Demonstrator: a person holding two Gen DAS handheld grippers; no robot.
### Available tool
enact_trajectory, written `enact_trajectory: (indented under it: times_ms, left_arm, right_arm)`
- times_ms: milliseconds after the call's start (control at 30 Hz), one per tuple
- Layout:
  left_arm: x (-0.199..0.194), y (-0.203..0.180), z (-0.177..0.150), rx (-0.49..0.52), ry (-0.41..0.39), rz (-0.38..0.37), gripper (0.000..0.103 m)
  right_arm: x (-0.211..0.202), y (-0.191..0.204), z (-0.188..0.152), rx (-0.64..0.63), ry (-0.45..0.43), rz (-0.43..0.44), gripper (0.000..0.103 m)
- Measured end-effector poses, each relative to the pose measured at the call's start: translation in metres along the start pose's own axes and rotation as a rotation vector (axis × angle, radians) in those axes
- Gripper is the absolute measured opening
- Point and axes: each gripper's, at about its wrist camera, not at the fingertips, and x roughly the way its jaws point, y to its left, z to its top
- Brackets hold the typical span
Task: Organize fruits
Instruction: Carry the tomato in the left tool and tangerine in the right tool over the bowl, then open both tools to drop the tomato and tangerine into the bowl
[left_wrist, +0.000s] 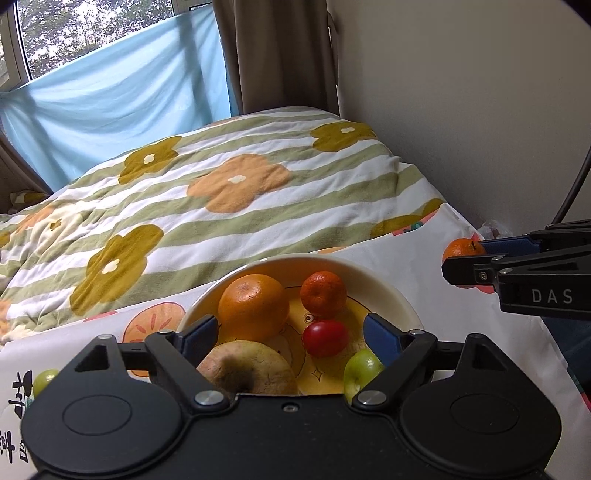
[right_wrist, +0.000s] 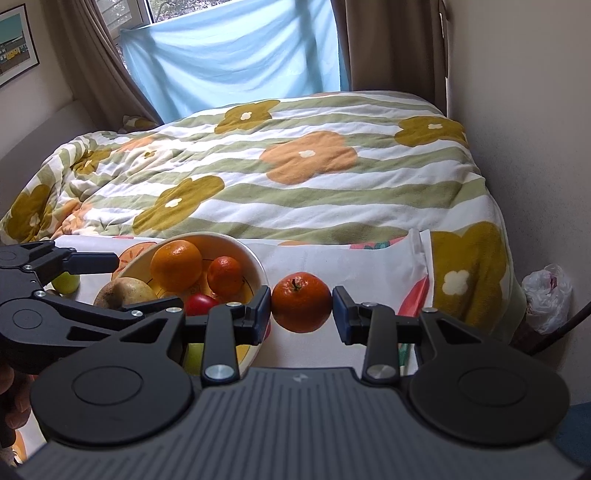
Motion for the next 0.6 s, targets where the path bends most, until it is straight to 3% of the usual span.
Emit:
enact_trajectory:
  times_ms: [600]
  left_arm:
    - [-0.035,0.034,-0.025,-0.107,-0.009,0.052,0.090]
  right_arm:
    - [0.044,0.045,0.001,-0.095,0.048,0.092,0.051]
